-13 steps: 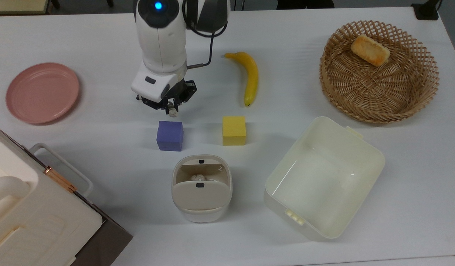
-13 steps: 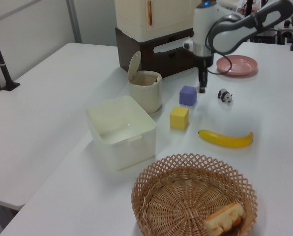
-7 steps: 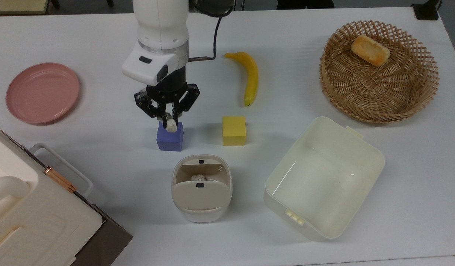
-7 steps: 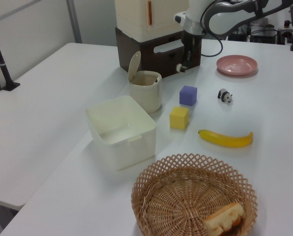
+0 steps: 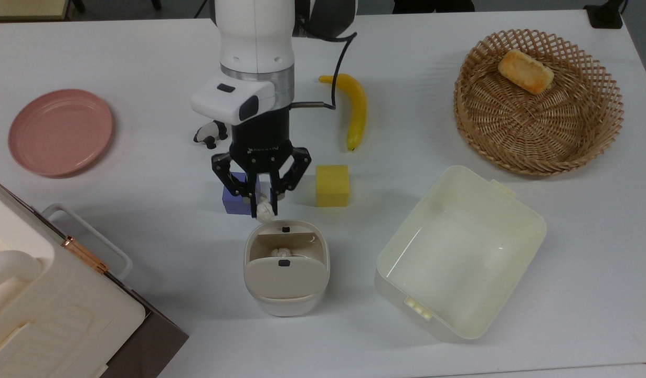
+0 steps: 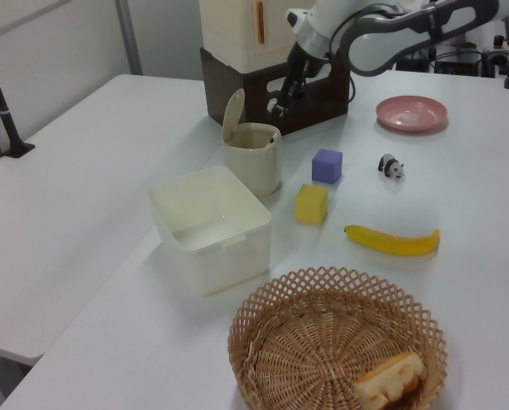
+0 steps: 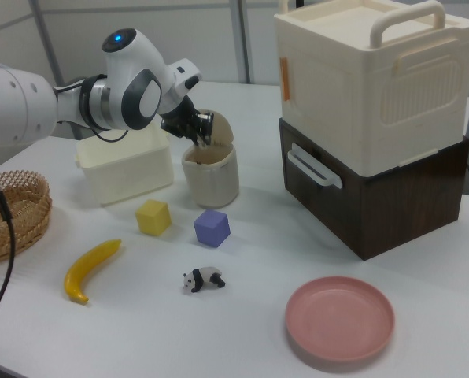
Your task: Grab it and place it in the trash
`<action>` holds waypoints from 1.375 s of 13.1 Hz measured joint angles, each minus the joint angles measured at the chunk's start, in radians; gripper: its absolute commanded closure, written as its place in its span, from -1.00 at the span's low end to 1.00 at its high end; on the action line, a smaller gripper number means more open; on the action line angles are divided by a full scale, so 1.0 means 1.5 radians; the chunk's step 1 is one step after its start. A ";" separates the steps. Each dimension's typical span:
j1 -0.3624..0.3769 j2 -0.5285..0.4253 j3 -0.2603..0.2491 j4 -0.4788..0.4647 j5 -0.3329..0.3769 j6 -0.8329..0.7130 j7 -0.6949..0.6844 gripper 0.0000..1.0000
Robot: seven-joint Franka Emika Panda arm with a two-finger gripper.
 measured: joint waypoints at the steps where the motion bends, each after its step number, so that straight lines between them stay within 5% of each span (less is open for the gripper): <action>1: 0.001 0.013 0.004 0.015 0.000 0.013 0.001 0.22; 3: 0.006 0.042 0.013 0.032 0.000 0.073 0.002 -0.14; 12: 0.016 0.049 0.014 0.041 0.000 0.089 0.008 -0.15; 16: 0.014 -0.013 0.014 0.038 0.000 -0.119 0.010 -0.20; 18: 0.013 -0.066 0.014 0.036 0.000 -0.272 0.011 -0.52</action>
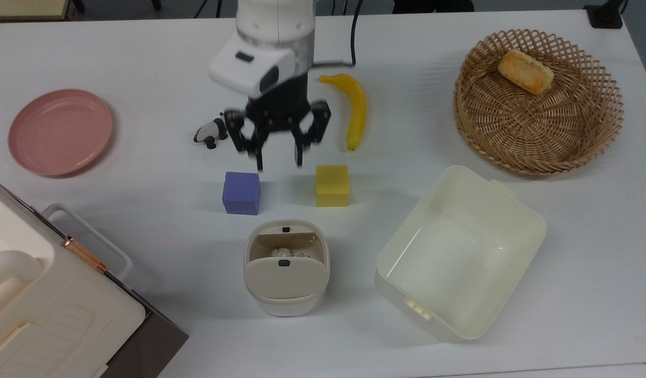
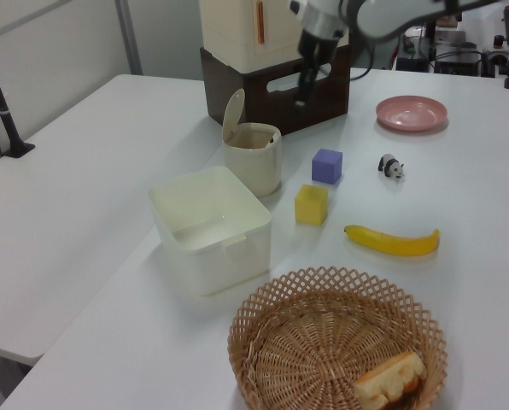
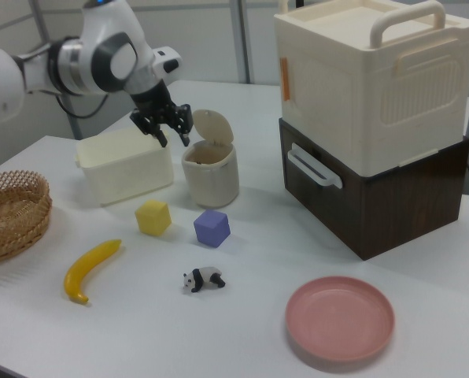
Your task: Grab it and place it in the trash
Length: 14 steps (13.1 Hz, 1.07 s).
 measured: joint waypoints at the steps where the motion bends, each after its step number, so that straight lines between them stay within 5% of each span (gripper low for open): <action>1: 0.000 -0.025 0.000 -0.006 0.000 -0.060 0.002 -0.61; 4: -0.001 -0.076 -0.002 -0.029 0.000 -0.149 0.044 -1.00; 14: -0.034 -0.154 -0.008 -0.080 0.000 -0.272 0.080 -1.00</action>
